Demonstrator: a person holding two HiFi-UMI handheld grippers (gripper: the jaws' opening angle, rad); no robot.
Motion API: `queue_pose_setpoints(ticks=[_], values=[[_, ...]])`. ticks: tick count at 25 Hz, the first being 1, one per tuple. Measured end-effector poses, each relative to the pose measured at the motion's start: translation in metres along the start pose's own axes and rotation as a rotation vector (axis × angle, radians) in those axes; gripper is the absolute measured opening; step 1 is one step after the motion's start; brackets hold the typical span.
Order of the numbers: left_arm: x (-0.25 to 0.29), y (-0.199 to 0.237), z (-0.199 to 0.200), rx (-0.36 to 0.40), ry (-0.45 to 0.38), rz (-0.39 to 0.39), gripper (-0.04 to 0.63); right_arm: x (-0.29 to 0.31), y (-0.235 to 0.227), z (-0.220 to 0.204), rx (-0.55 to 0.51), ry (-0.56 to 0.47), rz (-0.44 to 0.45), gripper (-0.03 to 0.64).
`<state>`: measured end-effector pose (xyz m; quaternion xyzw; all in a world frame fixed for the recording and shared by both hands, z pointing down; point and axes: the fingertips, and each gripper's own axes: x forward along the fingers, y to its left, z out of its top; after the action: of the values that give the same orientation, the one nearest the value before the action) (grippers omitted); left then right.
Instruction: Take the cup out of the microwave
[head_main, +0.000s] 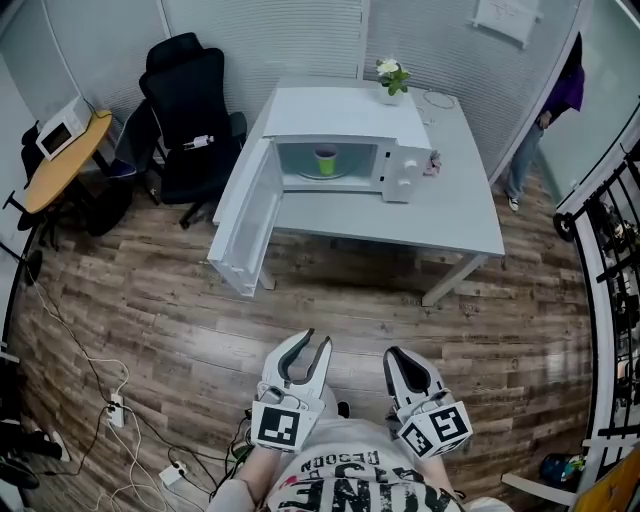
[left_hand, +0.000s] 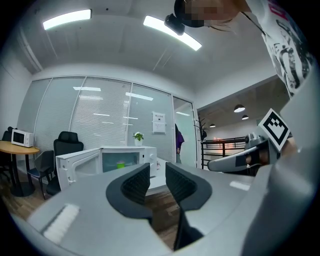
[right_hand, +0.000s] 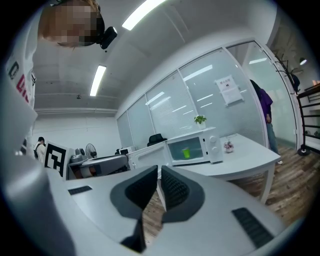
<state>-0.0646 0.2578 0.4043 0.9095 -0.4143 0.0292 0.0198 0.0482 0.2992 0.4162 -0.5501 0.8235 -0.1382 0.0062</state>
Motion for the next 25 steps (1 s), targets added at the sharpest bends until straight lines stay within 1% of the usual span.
queue_pose_setpoints(ticks=[3, 5, 7, 11, 16, 20, 22, 25], values=[[0.016, 0.017, 0.000, -0.025, 0.006, 0.003, 0.095, 0.020, -0.008, 0.007, 0.004, -0.003, -0.005, 0.028], [0.027, 0.029, 0.002, -0.028, 0.014, 0.000, 0.083, 0.034, -0.013, 0.014, 0.003, -0.003, -0.005, 0.028], [0.039, 0.040, 0.004, -0.022, 0.018, -0.012, 0.081, 0.050, -0.018, 0.019, 0.002, -0.001, -0.006, 0.028], [0.058, 0.061, 0.006, 0.021, 0.009, -0.053, 0.083, 0.081, -0.023, 0.030, 0.009, -0.005, -0.006, 0.028], [0.071, 0.087, 0.005, 0.036, 0.003, -0.081, 0.083, 0.113, -0.021, 0.028, 0.029, 0.002, -0.011, 0.028], [0.072, 0.109, 0.003, 0.034, 0.002, -0.082, 0.083, 0.135, -0.016, 0.029, 0.035, -0.005, -0.008, 0.028], [0.072, 0.118, 0.001, 0.021, 0.004, -0.070, 0.083, 0.144, -0.014, 0.031, 0.032, -0.009, -0.006, 0.028], [0.073, 0.129, -0.002, -0.043, 0.033, -0.045, 0.083, 0.153, -0.014, 0.032, 0.034, -0.010, -0.006, 0.028]])
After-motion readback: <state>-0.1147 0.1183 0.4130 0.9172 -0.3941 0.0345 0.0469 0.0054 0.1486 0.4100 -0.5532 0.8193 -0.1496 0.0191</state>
